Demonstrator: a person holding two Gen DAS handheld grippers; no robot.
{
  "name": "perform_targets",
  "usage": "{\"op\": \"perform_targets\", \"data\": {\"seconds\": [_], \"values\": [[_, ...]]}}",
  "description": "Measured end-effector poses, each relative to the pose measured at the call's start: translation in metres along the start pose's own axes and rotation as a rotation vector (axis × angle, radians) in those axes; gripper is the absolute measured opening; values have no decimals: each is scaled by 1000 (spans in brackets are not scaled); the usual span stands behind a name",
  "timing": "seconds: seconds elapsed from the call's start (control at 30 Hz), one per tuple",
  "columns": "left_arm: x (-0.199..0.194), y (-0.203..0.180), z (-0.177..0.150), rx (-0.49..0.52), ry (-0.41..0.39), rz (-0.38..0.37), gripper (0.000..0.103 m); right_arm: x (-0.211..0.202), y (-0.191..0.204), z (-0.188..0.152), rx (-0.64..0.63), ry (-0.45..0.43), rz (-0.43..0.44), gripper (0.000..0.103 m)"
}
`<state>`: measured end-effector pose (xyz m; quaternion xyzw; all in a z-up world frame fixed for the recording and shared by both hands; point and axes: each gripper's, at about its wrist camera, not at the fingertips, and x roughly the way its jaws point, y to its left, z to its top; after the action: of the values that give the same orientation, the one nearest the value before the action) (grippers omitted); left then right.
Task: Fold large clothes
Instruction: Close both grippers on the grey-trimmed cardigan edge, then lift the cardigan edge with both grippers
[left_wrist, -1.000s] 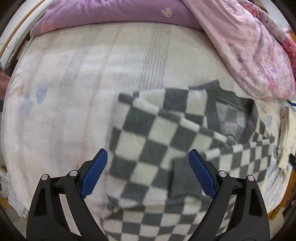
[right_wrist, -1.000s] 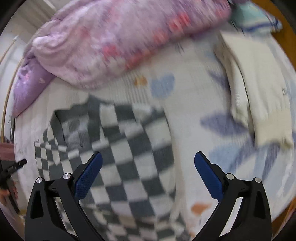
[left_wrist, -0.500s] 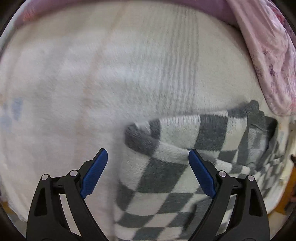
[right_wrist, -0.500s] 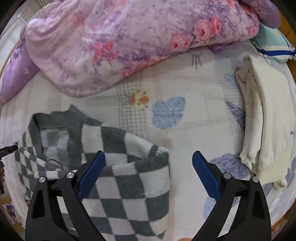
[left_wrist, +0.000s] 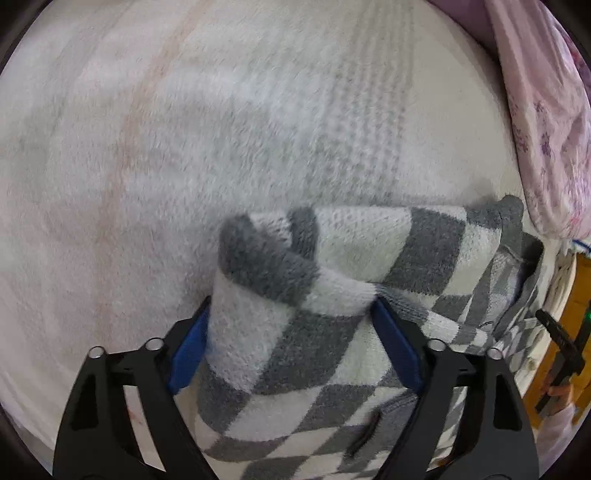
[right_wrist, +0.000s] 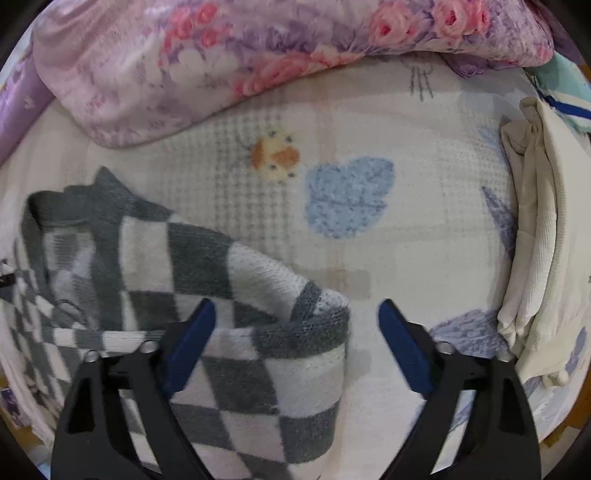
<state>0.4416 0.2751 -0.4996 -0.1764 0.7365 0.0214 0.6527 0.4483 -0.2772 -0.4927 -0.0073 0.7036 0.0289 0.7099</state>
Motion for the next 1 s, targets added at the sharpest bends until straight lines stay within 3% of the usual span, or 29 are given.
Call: {"op": "perform_targets", "data": {"seconds": [0.13,0.27,0.33,0.4,0.47,0.73,1.0], "values": [[-9,-13,0,69,-32,47,47,21,-3,2,34,75,32,66],[-24,-27,-12,135,-95,121,35,39,-8,4,91,160,99,69],[-29,-37,-20,181,-129,160,30,41,-16,6,152,191,124,63],[-34,-43,-26,208,-153,180,27,38,-19,7,157,192,127,38],[-40,-43,-30,202,-178,178,25,30,-15,5,146,179,124,28],[-75,-50,-55,192,-242,179,24,-22,6,-22,112,28,53,24],[-107,-76,-103,263,-310,271,23,-80,19,-52,97,-91,16,23]]}}
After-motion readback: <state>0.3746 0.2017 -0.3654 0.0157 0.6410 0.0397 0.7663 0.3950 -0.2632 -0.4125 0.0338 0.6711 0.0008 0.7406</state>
